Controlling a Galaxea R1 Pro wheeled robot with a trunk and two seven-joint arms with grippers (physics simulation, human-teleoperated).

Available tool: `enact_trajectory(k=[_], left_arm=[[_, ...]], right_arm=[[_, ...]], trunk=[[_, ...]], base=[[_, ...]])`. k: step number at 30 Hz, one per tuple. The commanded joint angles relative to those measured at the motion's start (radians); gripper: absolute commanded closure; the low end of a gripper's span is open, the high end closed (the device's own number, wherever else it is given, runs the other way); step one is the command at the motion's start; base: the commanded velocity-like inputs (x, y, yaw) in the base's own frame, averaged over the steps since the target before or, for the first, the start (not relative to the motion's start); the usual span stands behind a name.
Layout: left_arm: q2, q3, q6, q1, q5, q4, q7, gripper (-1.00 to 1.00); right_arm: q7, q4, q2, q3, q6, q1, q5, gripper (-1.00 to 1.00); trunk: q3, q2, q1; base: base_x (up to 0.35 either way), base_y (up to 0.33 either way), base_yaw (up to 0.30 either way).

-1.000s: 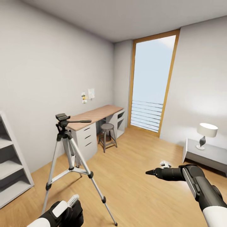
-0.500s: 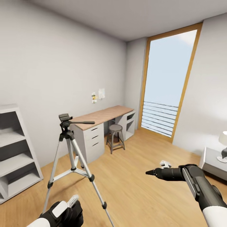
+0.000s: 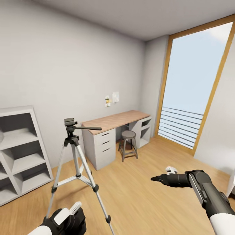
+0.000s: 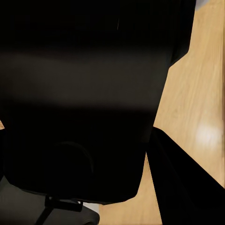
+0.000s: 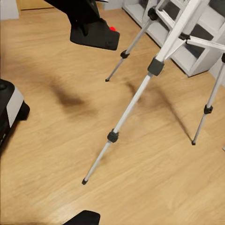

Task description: Attach the digital camera to the camera tripod in the bedroom.

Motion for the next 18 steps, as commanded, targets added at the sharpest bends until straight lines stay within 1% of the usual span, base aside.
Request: enact_trajectory(k=[1,5,9,18], left_arm=[[-0.001,0.008,0.006,-0.001,0.004,-0.002,0.007,1.00],[-0.001,0.008,0.006,-0.001,0.004,-0.002,0.007,1.00],[-0.001,0.008,0.006,-0.001,0.004,-0.002,0.007,1.00],[-0.002,0.008,0.006,-0.001,0.008,-0.002,0.007,1.00]], right_arm=[[0.004,-0.001,0.000,-0.002,0.007,-0.001,0.001,-1.00],[0.003,-0.001,-0.001,-0.002,0.007,-0.001,0.001,-1.00],[0.003,-0.001,-0.001,-0.002,0.007,-0.001,0.001,-1.00],[0.005,-0.001,-0.001,-0.002,0.007,-0.001,0.001,-1.00]], trunk=[[-0.002,-0.002,0.001],[-0.002,-0.002,0.001],[-0.002,-0.002,0.001],[-0.002,-0.002,0.001]], base=[[0.162,-0.256,0.274],[0.162,-0.237,0.274],[0.155,-0.166,0.274],[0.036,-0.031,0.274]])
